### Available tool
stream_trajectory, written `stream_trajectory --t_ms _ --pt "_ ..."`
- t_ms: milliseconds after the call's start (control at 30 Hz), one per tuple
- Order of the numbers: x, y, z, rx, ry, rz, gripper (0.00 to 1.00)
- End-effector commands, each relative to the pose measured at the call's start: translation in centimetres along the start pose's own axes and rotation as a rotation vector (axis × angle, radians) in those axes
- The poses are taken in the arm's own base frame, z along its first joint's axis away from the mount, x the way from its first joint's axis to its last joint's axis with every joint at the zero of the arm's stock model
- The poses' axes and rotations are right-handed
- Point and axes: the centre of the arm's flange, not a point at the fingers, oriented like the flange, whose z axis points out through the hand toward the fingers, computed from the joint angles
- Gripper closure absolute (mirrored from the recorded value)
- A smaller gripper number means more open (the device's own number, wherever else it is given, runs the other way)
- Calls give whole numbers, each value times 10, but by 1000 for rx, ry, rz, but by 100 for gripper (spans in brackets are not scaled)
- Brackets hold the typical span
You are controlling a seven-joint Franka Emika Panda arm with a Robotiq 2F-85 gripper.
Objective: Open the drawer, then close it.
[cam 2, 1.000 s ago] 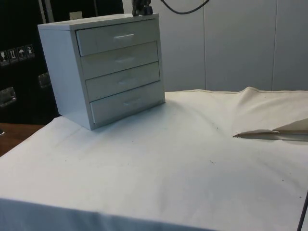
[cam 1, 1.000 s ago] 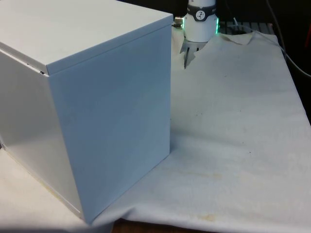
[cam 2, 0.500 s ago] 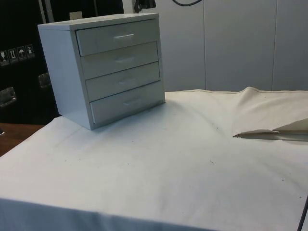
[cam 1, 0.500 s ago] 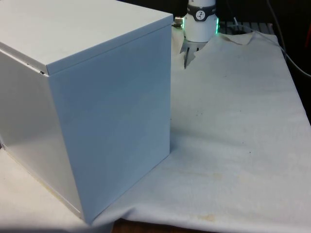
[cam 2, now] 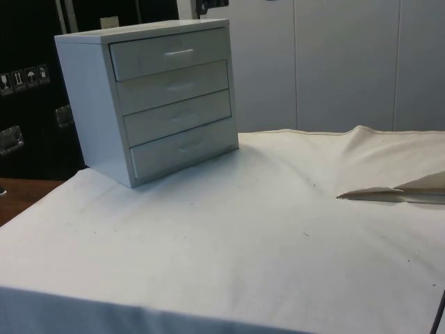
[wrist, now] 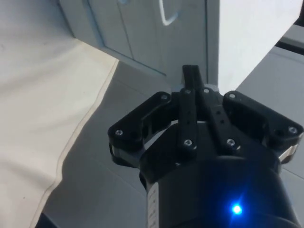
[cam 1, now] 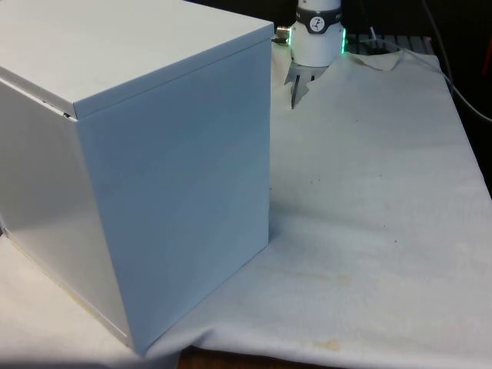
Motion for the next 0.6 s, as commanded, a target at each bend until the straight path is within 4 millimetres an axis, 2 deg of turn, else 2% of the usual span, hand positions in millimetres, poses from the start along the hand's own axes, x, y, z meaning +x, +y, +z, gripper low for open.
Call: stream_trajectory --t_ms 0,333,567 --pt "1 -5 -4 17 -3 -6 100" --pt "6 -17 -23 39 3 -5 100" --pt "7 -17 -24 33 8 -4 100"
